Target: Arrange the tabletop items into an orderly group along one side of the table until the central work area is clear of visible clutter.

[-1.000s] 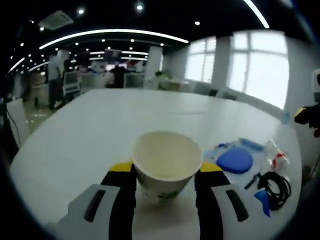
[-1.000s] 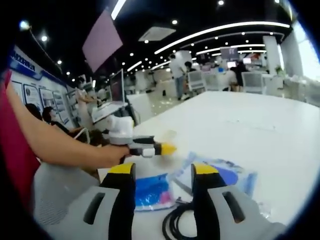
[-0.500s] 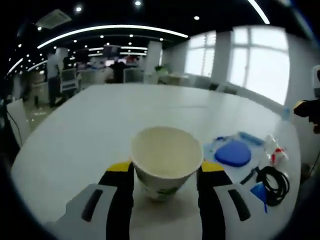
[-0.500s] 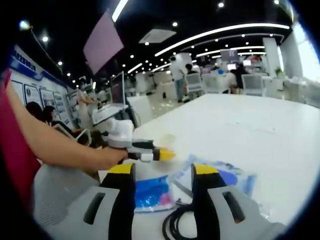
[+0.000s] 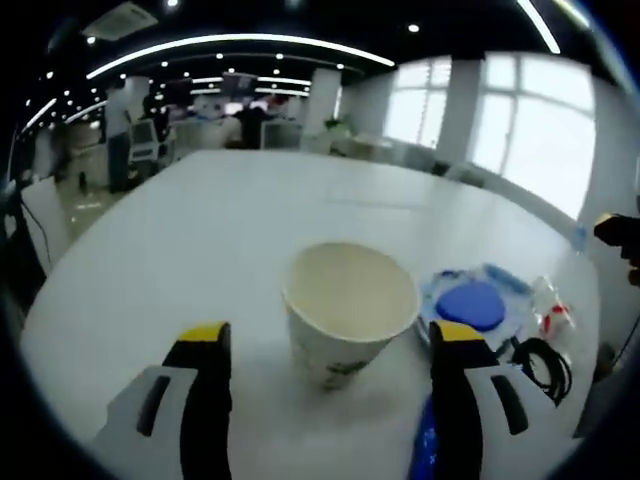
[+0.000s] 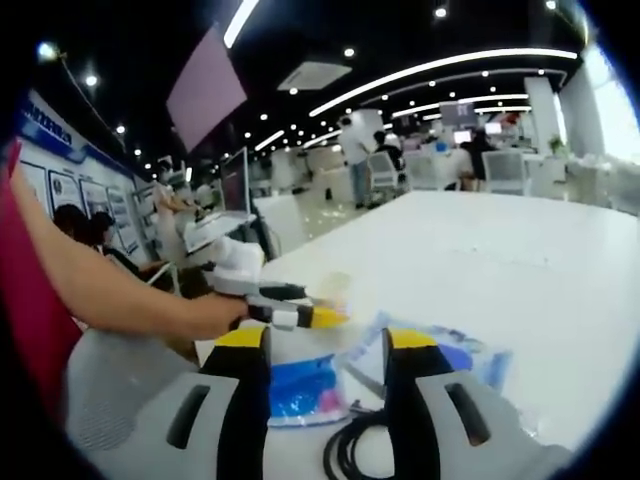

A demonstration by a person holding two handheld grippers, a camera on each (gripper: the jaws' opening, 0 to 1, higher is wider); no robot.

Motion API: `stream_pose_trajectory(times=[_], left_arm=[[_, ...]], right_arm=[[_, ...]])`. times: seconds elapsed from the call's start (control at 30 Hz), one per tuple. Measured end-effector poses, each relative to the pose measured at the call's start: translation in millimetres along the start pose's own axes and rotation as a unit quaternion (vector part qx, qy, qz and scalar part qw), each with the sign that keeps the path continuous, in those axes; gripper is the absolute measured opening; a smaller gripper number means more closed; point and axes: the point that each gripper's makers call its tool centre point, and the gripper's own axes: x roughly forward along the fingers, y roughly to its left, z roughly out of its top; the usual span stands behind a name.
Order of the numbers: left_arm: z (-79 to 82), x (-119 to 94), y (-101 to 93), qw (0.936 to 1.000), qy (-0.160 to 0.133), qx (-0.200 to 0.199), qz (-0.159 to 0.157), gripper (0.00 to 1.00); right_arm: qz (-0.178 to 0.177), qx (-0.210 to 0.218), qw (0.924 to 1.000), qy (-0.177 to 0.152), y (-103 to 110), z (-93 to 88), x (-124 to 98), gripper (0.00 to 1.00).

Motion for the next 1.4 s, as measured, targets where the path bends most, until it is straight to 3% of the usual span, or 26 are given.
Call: stream_pose_trajectory(times=[0.33,0.87,1.4], left_arm=[[7.6,-7.6,2.1,1.0,0.003,0.004,-0.001,0.9],[23.3,-28.8,9.4,0.9998,0.003,0.02,-0.01,0.95],[56.5,-73.9,-3.8,0.9973,-0.038,0.033,-0.052,0.95]], right_arm=[[-0.001,0.0,1.0,-0.003,-1.0,1.3,-1.4,0.44],[0.0,0.0,1.0,-0.007,-0.9,2.9,-2.4,0.44],[0.001,-0.003,1.0,-0.002,1.1,1.3,-2.1,0.45]])
